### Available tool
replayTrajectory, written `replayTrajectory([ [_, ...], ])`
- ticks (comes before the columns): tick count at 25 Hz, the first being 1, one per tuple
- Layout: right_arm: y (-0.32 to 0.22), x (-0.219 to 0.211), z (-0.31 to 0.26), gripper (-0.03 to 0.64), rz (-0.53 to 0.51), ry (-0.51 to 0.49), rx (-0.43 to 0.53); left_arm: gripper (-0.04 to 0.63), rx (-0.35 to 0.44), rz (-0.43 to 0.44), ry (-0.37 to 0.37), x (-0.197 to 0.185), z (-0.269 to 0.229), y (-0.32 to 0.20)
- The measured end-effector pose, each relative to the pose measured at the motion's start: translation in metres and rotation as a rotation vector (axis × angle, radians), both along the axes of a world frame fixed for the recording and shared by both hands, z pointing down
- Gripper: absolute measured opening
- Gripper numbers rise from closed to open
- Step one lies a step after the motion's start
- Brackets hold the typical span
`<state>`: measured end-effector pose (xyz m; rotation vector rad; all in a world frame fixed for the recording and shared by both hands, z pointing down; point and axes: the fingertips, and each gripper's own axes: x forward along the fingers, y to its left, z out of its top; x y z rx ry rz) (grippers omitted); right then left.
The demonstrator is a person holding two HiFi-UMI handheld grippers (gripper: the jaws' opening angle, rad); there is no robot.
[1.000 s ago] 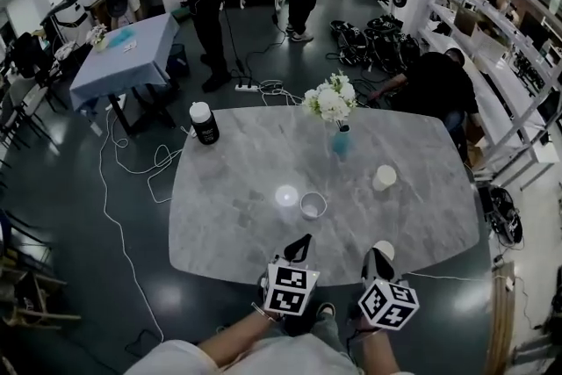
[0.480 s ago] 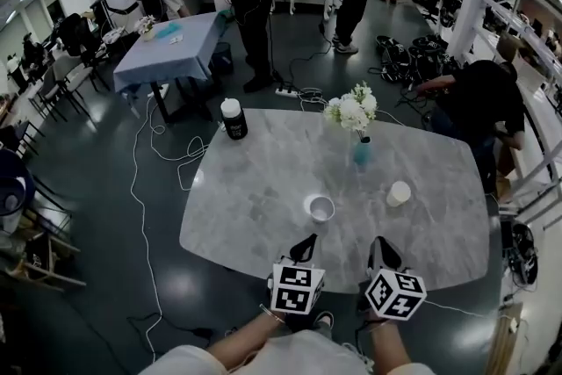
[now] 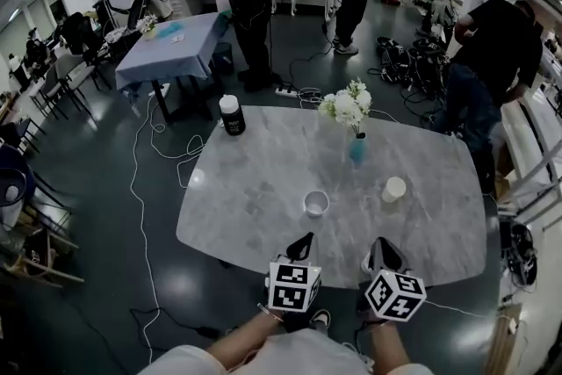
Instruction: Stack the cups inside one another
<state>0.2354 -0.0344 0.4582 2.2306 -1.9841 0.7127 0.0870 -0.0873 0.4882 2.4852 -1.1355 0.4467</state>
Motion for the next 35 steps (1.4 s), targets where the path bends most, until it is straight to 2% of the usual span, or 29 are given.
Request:
replayTrajectory([
  [13, 0.056, 0.02, 0.022, 0.009, 0.159, 0.022, -0.066, -0.006, -0.039, 0.146, -0.02, 0.023, 0.022, 0.029],
  [19, 0.087, 0.039, 0.031, 0.011, 0.234, 0.0, -0.096, -0.006, -0.078, 0.23, -0.031, 0.053, 0.032, 0.044],
  [25, 0.102, 0.046, 0.051, 0.012, 0.255, -0.036, -0.129, -0.006, -0.102, 0.278, -0.055, 0.073, 0.046, 0.055],
  [35, 0.1, 0.036, 0.091, 0.02, 0.248, -0.097, -0.159, -0.006, -0.141, 0.302, -0.114, 0.076, 0.081, 0.058],
])
